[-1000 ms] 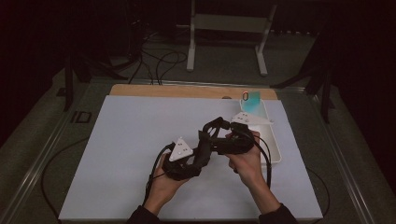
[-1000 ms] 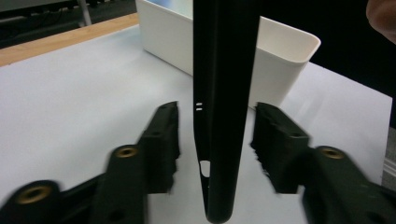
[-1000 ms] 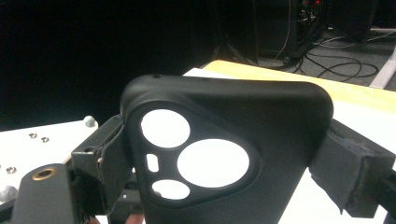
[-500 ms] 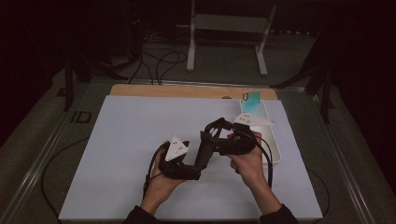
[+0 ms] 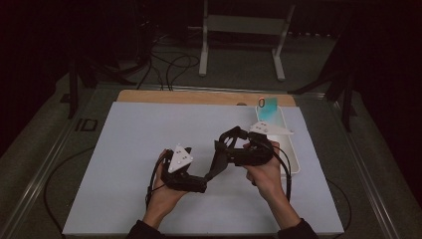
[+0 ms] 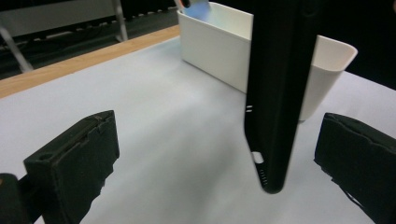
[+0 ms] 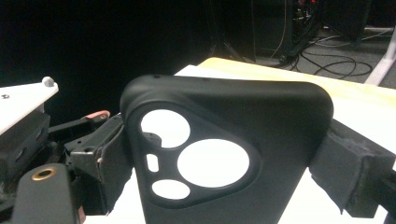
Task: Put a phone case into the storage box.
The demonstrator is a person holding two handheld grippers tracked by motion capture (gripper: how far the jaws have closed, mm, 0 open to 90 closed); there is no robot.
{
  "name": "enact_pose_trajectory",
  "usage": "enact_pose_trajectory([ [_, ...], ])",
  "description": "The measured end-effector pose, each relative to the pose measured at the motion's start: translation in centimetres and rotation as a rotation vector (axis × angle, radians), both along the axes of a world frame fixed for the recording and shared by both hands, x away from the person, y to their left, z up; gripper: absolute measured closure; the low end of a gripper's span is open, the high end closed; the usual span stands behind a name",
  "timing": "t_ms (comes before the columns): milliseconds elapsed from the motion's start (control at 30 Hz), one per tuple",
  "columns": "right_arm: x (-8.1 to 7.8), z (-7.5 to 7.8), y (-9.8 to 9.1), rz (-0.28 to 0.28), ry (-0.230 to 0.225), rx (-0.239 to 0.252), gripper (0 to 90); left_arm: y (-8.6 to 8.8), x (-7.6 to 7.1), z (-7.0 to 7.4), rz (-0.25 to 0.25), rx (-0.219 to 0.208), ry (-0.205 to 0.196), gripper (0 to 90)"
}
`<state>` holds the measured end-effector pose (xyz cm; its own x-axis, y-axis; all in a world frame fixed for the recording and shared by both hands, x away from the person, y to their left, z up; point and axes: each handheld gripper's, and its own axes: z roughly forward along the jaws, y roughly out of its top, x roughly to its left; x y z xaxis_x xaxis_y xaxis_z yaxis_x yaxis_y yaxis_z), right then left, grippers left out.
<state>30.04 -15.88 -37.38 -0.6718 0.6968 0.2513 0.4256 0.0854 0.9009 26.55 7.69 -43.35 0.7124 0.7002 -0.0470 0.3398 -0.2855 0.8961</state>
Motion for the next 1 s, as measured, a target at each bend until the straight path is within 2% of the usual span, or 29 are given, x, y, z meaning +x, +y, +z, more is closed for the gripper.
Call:
enact_pose_trajectory([
  [133,0.0,0.0,-0.1,-0.004,0.0,0.0,14.0,1.0,0.0,-0.2,0.021,-0.014,-0.006,0.0],
  [467,0.0,-0.1,-0.4,-0.013,0.0,-0.003,14.1,3.3,-0.4,-1.1,0.055,-0.009,-0.005,0.0],
  [700,0.0,-0.2,-0.5,-0.016,-0.001,-0.006,14.1,5.1,-0.8,-1.5,0.085,-0.024,-0.018,0.0],
  [1000,0.1,-0.1,-0.8,-0.024,-0.015,-0.033,14.1,7.8,-1.8,-2.6,0.135,0.003,-0.042,0.0],
])
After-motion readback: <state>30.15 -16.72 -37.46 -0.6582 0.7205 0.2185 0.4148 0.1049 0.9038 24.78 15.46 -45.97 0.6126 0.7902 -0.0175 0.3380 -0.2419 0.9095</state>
